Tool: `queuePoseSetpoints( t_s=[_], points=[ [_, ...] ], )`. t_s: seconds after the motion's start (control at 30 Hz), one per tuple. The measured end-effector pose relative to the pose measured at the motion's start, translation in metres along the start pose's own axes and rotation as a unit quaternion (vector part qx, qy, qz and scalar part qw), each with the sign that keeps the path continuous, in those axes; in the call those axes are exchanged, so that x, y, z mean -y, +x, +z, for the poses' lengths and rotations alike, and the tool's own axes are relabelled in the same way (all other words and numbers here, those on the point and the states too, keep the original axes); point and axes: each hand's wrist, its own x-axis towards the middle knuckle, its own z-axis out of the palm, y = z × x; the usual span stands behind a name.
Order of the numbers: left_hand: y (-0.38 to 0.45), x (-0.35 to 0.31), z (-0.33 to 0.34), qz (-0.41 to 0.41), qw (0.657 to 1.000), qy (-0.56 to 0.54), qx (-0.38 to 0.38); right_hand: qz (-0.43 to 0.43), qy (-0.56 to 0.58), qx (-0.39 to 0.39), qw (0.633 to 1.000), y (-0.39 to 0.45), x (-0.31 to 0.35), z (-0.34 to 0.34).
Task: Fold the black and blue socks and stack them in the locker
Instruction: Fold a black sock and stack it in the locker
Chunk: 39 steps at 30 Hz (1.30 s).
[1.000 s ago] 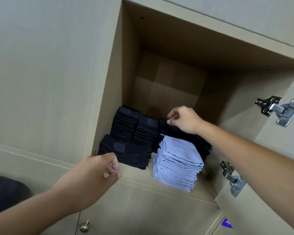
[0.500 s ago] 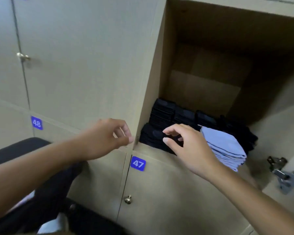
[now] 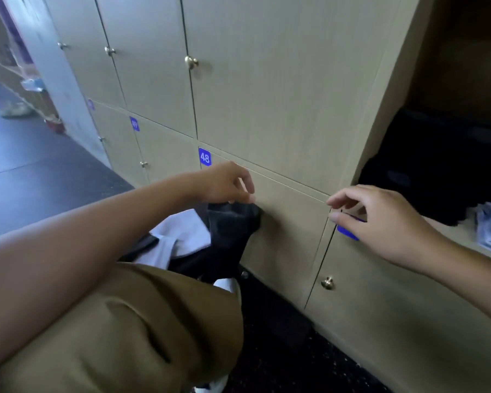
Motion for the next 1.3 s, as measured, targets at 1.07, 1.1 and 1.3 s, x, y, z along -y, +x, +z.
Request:
queuePoseSetpoints(
  t_s=[1.07,1.1,1.3],
  points=[
    [-0.001,-0.007,0.031,-0.134,0.911,-0.391,0.015,-0.014,0.065,0.042,0.997,0.012,0.011,0.033],
    [-0.004,-0.013,0.03,-0.143,0.886,-0.44,0.025,-0.018,0.078,0.053,0.995,0.011,0.014,0.034],
    [-0.012,-0.032,0.026,-0.162,0.801,-0.57,0.086,-0.062,0.11,0.103,0.987,0.009,0.03,0.04]
  ],
)
